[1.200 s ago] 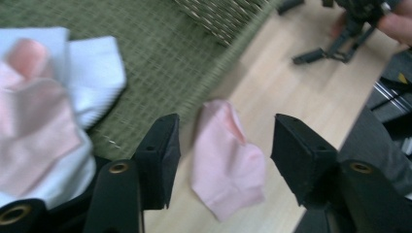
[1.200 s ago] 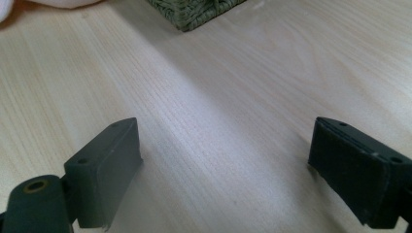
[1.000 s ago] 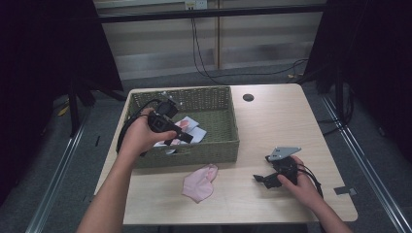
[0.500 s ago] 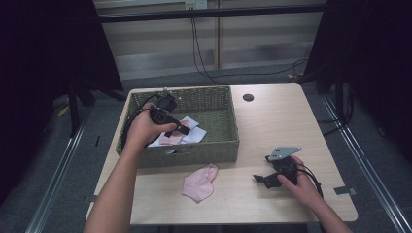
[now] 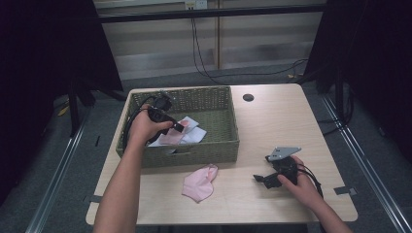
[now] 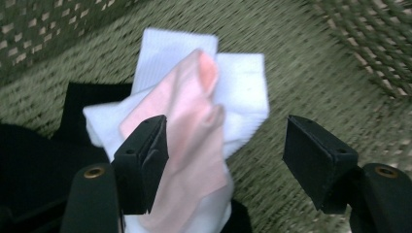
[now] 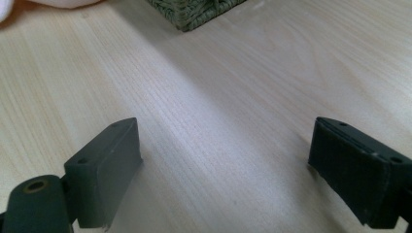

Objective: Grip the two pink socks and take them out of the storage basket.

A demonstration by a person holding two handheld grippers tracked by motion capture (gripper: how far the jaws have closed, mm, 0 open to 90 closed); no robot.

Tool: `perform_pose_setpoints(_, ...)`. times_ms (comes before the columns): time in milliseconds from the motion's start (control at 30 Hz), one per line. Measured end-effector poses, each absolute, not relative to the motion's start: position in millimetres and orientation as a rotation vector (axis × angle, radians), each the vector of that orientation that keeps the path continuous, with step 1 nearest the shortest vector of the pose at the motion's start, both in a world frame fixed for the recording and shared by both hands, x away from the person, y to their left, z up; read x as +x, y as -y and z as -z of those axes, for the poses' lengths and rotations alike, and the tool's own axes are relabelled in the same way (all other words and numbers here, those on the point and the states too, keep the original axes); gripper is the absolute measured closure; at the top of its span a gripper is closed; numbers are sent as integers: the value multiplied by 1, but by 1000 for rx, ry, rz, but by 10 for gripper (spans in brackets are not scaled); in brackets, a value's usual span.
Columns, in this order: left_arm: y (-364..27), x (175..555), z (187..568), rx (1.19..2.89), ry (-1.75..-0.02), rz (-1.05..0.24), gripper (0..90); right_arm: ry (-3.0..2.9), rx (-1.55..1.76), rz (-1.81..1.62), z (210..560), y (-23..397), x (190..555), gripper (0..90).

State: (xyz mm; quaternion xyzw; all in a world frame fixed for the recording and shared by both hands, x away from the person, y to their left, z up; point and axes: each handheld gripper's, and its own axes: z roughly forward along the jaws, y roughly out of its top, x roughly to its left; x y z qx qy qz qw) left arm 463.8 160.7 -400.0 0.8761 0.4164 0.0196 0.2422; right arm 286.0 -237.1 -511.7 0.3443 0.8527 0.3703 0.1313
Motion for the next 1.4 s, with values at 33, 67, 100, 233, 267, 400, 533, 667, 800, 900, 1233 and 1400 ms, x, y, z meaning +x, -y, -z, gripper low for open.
perform_pose_setpoints(33, -162, 465, 403, 2395, -1146, -49, 328, -2476, 1000, -1075, 512, 237, 286, 106)
perform_pose_setpoints(67, -163, 467, 405, 2391, -1157, -48, 329, -2476, 1000, -1075, 512, 237, 286, 106)
perform_pose_setpoints(100, -164, 468, 408, 2392, -1158, -47, 332, -2476, 1000, -1075, 512, 237, 286, 106)
perform_pose_setpoints(233, -166, 473, 418, 2391, -1157, -31, 343, -2476, 1000, -1076, 512, 237, 286, 106)
perform_pose_setpoints(267, -165, 474, 419, 2389, -1159, -30, 355, -2476, 1000, -1076, 512, 237, 286, 106)
perform_pose_setpoints(400, -165, 478, 426, 2403, -1182, -16, 460, -2476, 1000, -1076, 512, 237, 286, 106)
perform_pose_setpoints(533, -166, 480, 429, 2411, -1210, -4, 641, -2476, 1000, -1076, 512, 237, 286, 106)
perform_pose_setpoints(667, -167, 480, 425, 2431, -1220, 9, 788, -2476, 1000, -1076, 512, 237, 286, 106)
perform_pose_setpoints(800, -167, 478, 414, 2447, -1208, -2, 821, -2476, 1000, -1076, 512, 237, 286, 106)
perform_pose_setpoints(900, -168, 477, 409, 2439, -1223, 10, 828, -2476, 1004, -1076, 512, 237, 286, 106)
perform_pose_setpoints(1233, -172, 469, 386, 2443, -1198, 39, 833, -2477, 1001, -1076, 512, 237, 286, 106)
perform_pose_setpoints(1400, -172, 466, 375, 2435, -1188, 53, 834, -2477, 1001, -1076, 512, 237, 286, 106)
